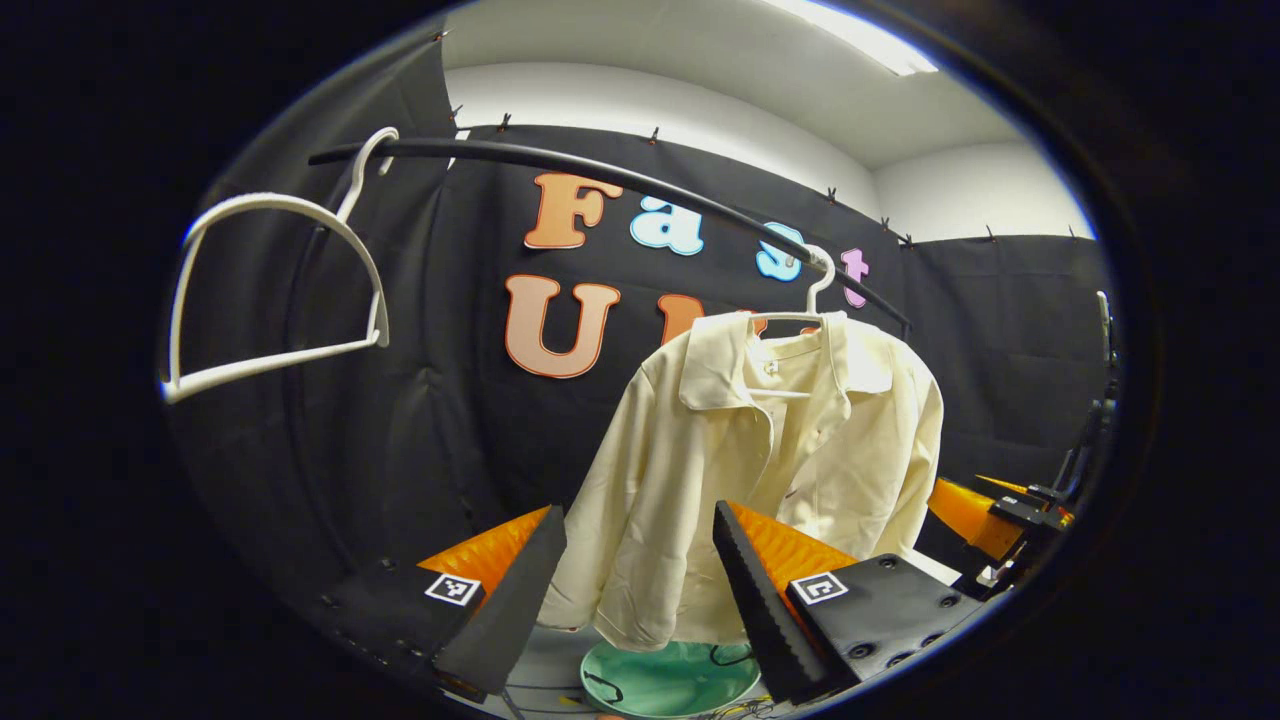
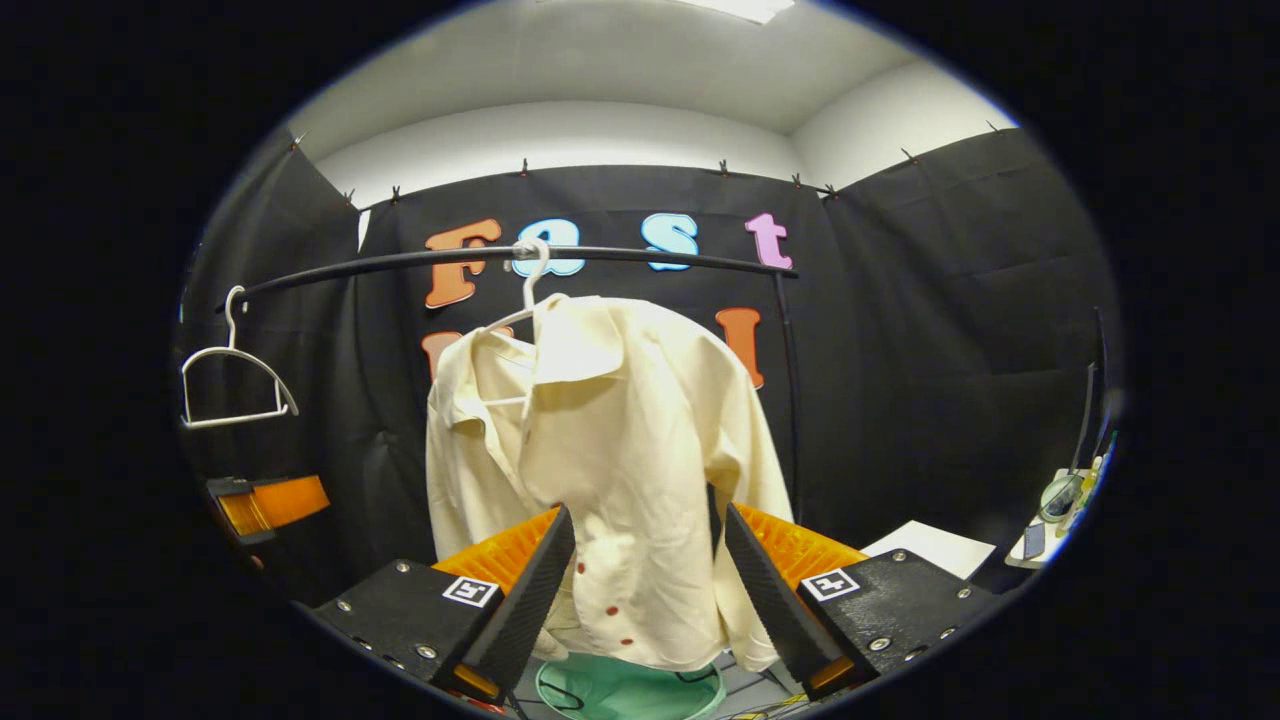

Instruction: Grasp the clothes on the hanger with both hands and then place them into the laundry hamper below.

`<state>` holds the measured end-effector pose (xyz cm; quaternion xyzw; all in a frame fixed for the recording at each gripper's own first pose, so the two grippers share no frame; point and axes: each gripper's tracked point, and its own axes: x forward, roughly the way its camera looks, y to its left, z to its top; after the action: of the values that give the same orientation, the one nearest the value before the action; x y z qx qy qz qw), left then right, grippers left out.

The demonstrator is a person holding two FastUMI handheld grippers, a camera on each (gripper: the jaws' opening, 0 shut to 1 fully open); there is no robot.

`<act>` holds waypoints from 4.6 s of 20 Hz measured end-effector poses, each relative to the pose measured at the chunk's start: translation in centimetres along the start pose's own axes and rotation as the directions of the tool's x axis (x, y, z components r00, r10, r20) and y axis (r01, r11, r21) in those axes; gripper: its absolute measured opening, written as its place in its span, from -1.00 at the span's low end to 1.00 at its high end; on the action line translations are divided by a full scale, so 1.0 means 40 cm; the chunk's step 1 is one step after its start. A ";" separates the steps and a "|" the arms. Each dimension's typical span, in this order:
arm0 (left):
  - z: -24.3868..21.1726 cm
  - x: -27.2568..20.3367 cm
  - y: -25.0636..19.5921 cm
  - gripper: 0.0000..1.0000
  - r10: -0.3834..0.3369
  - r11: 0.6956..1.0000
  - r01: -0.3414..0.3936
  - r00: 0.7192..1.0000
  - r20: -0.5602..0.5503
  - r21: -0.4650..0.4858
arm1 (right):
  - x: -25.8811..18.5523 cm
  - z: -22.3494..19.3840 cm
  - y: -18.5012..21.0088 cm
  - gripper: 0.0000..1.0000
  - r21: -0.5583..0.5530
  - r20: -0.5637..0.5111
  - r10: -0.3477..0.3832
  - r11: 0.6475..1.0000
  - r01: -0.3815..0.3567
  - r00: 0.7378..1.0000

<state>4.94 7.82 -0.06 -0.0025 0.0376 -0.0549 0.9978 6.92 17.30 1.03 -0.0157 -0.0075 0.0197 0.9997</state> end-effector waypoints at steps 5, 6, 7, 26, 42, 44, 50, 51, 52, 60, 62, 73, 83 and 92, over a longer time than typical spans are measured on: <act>-0.020 0.005 0.051 0.94 0.005 0.999 -0.006 1.000 -0.020 -0.040 | 0.083 0.026 0.113 0.89 0.018 -0.004 0.048 0.999 -0.048 0.999; -0.019 0.004 0.060 0.90 0.010 0.999 -0.011 1.000 -0.019 -0.044 | 0.095 0.028 0.133 0.89 0.020 -0.003 0.061 0.998 -0.061 0.998; -0.019 0.005 0.069 0.87 0.013 0.999 -0.014 1.000 -0.018 -0.046 | 0.109 0.033 0.147 0.88 0.014 -0.001 0.066 0.998 -0.066 0.998; -0.011 0.076 0.046 0.94 -0.005 1.000 0.005 1.000 -0.020 -0.010 | 0.373 -0.028 0.212 -0.63 0.051 -0.100 0.073 0.996 -0.069 0.992; 0.016 0.315 -0.272 0.87 -0.141 0.990 0.141 0.989 -0.037 0.005 | 0.253 0.061 0.047 -1.00 0.090 -0.062 0.173 0.982 -0.168 0.983; 0.016 0.348 -0.288 0.87 -0.137 0.990 0.138 0.990 -0.034 0.008 | 0.243 0.071 0.033 -1.00 0.089 -0.053 0.176 0.981 -0.171 0.983; -0.002 0.457 -0.281 0.94 -0.072 0.997 0.073 0.996 -0.055 0.002 | 0.230 0.094 0.025 -1.00 0.079 -0.046 0.204 0.977 -0.200 0.978; -0.012 0.476 -0.280 0.94 -0.066 0.998 0.066 0.995 -0.068 -0.008 | 0.224 0.099 0.023 -1.00 0.073 -0.042 0.206 0.976 -0.203 0.978; -0.021 0.484 -0.277 0.94 -0.059 0.998 0.058 0.995 -0.081 -0.017 | 0.221 0.102 0.024 -1.00 0.070 -0.038 0.209 0.976 -0.206 0.977; -0.029 0.510 -0.276 -0.46 -0.060 0.998 0.063 0.993 -0.103 0.031 | 0.210 0.105 0.022 -1.00 0.082 -0.029 0.218 0.973 -0.215 0.975; -0.026 0.494 -0.269 -0.69 -0.042 0.998 0.046 0.994 -0.099 0.043 | 0.211 0.105 0.029 -1.00 0.084 -0.028 0.221 0.972 -0.218 0.975; 0.146 0.378 -0.242 -0.87 -0.051 0.985 0.046 0.998 0.028 0.166 | 0.246 0.168 0.018 -1.00 0.105 -0.006 0.233 0.967 -0.231 0.972; 0.303 0.326 -0.063 -0.87 0.064 0.992 -0.075 0.992 0.109 0.101 | 0.232 0.352 -0.092 -1.00 0.080 0.110 0.190 0.977 -0.199 0.976; 0.318 0.324 0.061 -0.87 0.160 0.982 -0.171 0.979 0.122 0.085 | 0.239 0.381 -0.280 -1.00 0.089 0.116 0.069 0.993 -0.080 0.991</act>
<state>19.00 8.85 11.63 0.0450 -0.0224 0.0271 0.9984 16.69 6.97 16.76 0.0319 -0.0622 0.0581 0.9959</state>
